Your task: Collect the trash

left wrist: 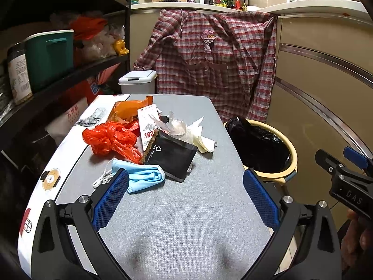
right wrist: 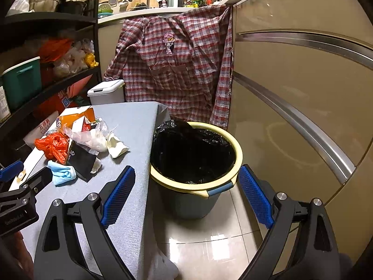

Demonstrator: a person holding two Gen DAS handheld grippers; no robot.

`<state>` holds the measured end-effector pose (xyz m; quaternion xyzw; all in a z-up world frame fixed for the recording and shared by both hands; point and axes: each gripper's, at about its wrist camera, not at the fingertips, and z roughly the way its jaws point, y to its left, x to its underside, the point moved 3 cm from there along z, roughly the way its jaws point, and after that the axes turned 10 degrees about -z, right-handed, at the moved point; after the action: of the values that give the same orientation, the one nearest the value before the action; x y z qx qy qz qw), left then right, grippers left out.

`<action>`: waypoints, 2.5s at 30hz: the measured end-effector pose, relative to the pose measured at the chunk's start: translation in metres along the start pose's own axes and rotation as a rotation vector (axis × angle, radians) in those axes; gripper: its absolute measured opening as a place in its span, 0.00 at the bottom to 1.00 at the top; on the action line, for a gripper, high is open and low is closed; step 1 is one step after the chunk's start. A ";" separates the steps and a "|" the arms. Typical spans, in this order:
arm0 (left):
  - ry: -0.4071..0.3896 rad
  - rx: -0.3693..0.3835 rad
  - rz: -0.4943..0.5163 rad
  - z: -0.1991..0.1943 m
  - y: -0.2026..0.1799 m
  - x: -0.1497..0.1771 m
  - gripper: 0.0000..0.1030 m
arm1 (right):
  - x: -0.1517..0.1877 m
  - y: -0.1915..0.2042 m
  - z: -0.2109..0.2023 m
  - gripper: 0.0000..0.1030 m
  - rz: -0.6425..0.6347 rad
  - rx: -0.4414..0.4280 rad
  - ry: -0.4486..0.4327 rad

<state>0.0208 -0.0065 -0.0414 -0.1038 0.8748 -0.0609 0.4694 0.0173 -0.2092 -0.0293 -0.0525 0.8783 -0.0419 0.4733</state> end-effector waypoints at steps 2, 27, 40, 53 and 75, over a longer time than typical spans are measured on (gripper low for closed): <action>0.000 0.003 0.003 0.000 0.000 0.000 0.92 | 0.000 0.001 0.000 0.86 0.001 0.002 0.002; -0.002 0.006 0.004 0.001 0.000 0.000 0.92 | -0.001 0.000 -0.002 0.86 0.002 0.006 -0.003; -0.002 0.006 0.004 0.000 -0.001 0.000 0.92 | -0.002 -0.002 -0.003 0.86 0.006 0.009 -0.005; -0.002 0.006 0.006 0.000 -0.001 0.001 0.92 | -0.002 -0.002 -0.003 0.85 0.008 0.008 -0.006; -0.010 0.019 -0.021 -0.013 0.005 -0.023 0.72 | -0.027 0.007 -0.011 0.46 0.030 -0.078 -0.070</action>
<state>0.0216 0.0038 -0.0160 -0.1086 0.8707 -0.0735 0.4741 0.0219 -0.1983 -0.0019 -0.0593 0.8628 0.0011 0.5020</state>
